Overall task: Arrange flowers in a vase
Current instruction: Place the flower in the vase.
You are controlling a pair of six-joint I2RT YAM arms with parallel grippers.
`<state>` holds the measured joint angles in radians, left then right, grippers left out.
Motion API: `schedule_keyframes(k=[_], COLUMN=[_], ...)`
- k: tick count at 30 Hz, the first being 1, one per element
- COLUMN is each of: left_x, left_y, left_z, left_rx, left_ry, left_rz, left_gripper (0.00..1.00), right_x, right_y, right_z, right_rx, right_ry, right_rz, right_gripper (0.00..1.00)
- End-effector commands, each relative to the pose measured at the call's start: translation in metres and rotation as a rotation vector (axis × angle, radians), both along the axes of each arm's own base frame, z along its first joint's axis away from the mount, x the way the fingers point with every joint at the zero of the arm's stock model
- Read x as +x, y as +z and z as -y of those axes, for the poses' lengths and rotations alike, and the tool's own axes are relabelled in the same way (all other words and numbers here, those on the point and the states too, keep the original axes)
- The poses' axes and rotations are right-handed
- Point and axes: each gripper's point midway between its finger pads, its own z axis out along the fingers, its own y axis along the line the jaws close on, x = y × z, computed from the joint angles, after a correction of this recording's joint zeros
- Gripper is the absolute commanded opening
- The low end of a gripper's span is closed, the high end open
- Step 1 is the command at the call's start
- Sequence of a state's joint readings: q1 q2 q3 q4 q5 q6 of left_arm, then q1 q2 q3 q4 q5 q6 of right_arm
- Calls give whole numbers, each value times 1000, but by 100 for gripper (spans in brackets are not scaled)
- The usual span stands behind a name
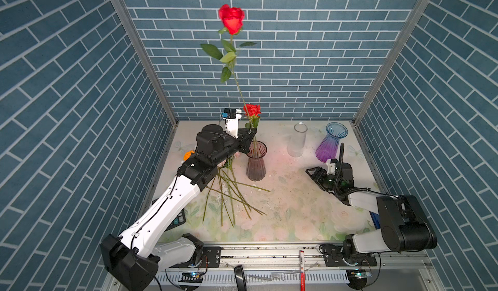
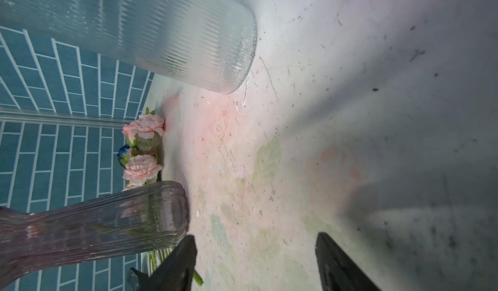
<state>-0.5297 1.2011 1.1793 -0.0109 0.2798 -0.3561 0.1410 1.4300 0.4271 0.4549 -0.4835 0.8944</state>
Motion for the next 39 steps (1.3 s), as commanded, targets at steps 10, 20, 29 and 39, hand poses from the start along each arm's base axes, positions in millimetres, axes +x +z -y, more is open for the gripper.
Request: schedule_keyframes(k=[10,20,29,39], left_x=[27,35,23,22], left_y=[-21,-67,-100,-121], left_z=[10,21,34,22], left_rx=[177,222,311,359], left_ry=[20,-22,-149,-105], left_rz=[148,152,148,84], left_gripper=[0,4,5,47], right_x=[1,2,2,2], right_y=[7,5,4,4], right_z=[1,1,2,3], right_rx=[44,60,67,68], right_ry=[-16,-17,-20,-21], right_rz=[17,10,7,6], right_gripper=[72,72,72,72])
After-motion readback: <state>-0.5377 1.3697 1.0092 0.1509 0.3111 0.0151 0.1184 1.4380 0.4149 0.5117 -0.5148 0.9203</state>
